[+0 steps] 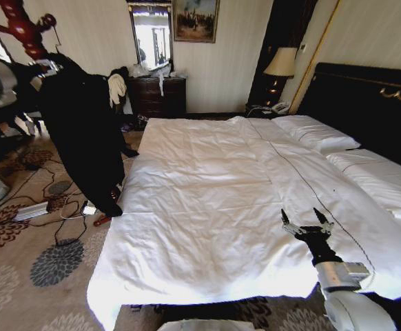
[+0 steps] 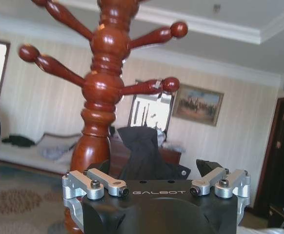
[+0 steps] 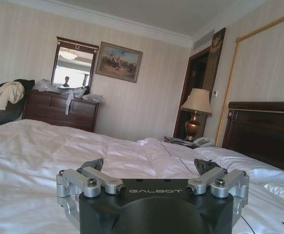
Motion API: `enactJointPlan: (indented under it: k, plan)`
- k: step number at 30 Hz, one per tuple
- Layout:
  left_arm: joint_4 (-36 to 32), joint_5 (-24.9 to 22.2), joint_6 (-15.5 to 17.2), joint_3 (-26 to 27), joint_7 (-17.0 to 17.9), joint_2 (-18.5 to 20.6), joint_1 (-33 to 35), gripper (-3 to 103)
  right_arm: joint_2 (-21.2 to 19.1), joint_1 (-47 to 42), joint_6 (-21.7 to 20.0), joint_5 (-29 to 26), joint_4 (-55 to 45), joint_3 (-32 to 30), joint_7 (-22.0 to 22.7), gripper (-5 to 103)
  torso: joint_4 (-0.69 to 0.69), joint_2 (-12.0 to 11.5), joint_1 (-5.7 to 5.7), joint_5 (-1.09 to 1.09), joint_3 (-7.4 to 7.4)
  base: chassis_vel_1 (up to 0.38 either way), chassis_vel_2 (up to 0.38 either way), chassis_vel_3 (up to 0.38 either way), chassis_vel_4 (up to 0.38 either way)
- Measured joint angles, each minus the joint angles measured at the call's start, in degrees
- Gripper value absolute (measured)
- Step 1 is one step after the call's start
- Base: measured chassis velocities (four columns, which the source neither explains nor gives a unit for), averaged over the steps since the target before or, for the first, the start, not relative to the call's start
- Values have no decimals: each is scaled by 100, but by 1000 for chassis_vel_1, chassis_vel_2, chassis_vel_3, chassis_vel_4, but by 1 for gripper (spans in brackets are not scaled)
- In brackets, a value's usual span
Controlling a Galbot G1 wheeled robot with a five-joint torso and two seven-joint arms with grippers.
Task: Pick up the clothes from the bed and hang them on the clothes hanger.
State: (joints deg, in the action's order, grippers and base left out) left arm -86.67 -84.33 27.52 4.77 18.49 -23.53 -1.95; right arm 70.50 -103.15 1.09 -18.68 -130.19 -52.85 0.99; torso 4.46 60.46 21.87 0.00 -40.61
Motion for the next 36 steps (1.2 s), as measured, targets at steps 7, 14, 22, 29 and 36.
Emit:
enactJointPlan:
  k: [7, 14, 22, 29, 36]
  plan:
    - [-998, 103, -843, 1043, -68, 423, 1501, 100, 0, -1, 0, 0, 0, 0, 0, 100, 2, 0, 0, 2, 0, 0, 0, 0, 0]
    - [-1875, 698, -1188, 2261, -102, 86, 3088, 100, 0, 0, 0, 0, 0, 0, 0, 100, 3, 0, 1, 1, 0, 0, 0, 0, 0]
    - [-3333, 2091, -1536, 4159, -220, -917, 6425, 100, 0, 0, 0, 0, 0, 0, 0, 100, -1, 0, 1, -1, 0, 0, 0, 0, 0]
    - [-4135, 3065, -1897, 4625, -336, -1826, 8190, 100, 0, 0, 0, 0, 0, 0, 0, 100, 0, 0, 1, 0, 0, 0, 0, 0, 0]
    - [-4893, 4506, -2390, 4549, -767, -3429, 9887, 100, 0, 0, 0, 0, 0, 0, 0, 100, 0, 0, 0, 2, 0, 0, 0, 0, 0]
